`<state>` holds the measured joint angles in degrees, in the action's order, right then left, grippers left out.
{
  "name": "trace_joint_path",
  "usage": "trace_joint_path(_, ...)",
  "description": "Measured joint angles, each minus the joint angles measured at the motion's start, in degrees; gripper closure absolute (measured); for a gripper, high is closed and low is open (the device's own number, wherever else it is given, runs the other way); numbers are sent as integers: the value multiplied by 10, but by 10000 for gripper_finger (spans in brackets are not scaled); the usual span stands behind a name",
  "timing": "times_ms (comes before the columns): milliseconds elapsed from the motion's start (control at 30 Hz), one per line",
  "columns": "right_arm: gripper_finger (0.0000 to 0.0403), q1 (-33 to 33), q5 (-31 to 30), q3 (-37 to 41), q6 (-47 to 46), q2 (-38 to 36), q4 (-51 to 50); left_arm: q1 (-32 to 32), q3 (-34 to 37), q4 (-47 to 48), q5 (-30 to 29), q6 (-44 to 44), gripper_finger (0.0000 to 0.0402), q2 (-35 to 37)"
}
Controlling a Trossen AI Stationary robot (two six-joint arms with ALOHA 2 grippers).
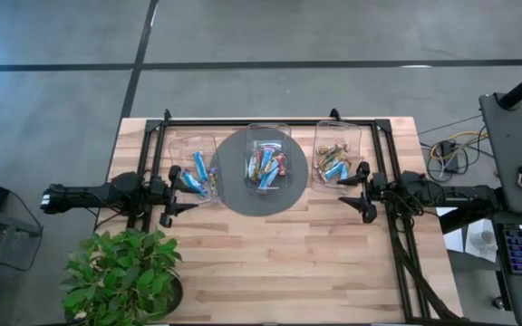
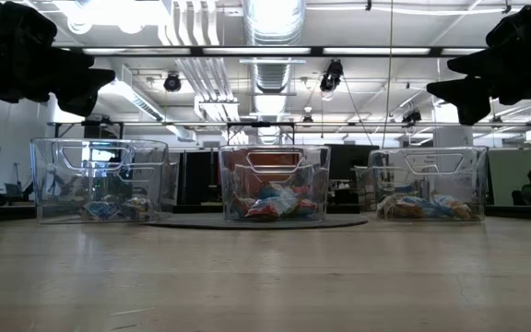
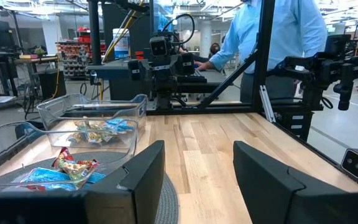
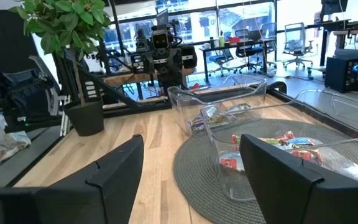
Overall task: Pick and place Granola Bars by type
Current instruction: Return to Home Position
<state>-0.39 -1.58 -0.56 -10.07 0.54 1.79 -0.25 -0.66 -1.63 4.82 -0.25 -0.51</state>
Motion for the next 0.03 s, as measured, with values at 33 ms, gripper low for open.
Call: trace_joint_path(33, 145, 0, 0, 0, 0, 0, 0, 0, 0, 0, 0, 0, 227, 0)
